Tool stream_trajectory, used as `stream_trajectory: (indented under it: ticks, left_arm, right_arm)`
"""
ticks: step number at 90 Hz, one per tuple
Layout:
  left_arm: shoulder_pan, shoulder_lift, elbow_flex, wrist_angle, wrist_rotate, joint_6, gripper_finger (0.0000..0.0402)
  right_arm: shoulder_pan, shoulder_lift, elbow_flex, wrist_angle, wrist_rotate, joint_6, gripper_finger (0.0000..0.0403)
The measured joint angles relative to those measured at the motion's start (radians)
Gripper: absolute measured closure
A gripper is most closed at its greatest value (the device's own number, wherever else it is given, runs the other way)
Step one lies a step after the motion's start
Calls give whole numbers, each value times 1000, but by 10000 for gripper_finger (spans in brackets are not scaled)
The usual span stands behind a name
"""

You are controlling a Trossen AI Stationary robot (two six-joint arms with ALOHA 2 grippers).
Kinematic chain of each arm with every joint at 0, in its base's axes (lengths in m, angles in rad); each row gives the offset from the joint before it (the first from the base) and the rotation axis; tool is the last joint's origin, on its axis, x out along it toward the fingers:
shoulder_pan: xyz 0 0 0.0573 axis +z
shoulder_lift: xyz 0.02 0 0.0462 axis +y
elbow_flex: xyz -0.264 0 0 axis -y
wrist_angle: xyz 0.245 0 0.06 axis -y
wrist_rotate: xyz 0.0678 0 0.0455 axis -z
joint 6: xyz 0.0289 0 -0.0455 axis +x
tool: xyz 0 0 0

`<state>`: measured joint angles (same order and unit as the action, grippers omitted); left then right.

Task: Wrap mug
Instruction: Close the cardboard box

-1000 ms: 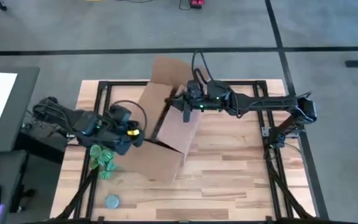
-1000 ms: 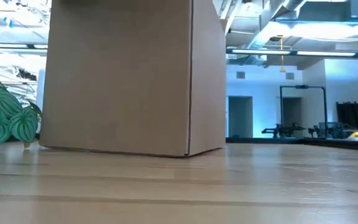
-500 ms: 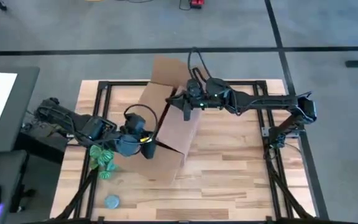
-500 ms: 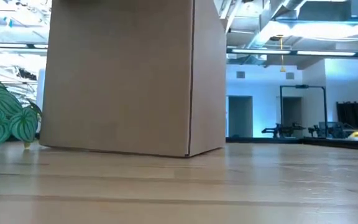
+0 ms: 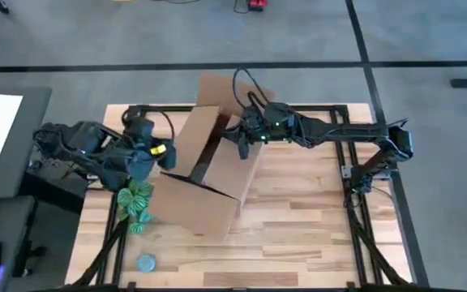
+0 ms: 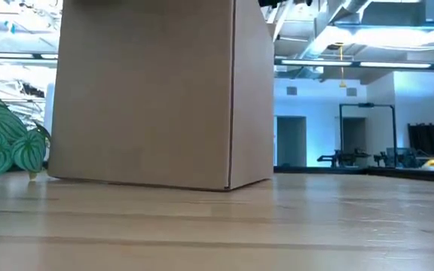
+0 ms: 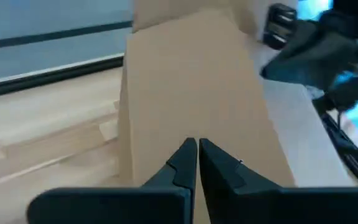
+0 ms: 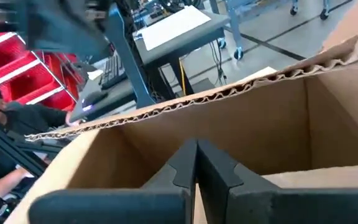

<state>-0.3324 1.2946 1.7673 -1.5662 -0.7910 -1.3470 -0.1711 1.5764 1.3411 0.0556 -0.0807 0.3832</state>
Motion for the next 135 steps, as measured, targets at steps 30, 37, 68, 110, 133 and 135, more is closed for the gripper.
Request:
stream_trajectory:
  ticks: [30, 37, 68, 110, 133, 135]
  left_arm:
    - [286, -33, -297, -8, 248, 146, 402]
    - [303, -34, -329, 6, 285, 176, 401]
    - [223, -34, -348, 204, 430, 244, 401]
    - [85, 0, -347, 219, 420, 104, 401]
    - [51, 85, -347, 260, 434, 108, 402]
    - [51, 92, -347, 261, 439, 112, 401]
  right_arm:
    - [10, 0, 0, 2, -5, -3, 403]
    - [12, 0, 0, 0, -14, -3, 403]
    - [54, -8, 0, 8, -29, -128, 403]
    - [74, -56, -1, 54, -111, -122, 403]
    - [60, -33, 0, 45, -109, -130, 403]
    - [55, -26, 0, 41, -109, -130, 403]
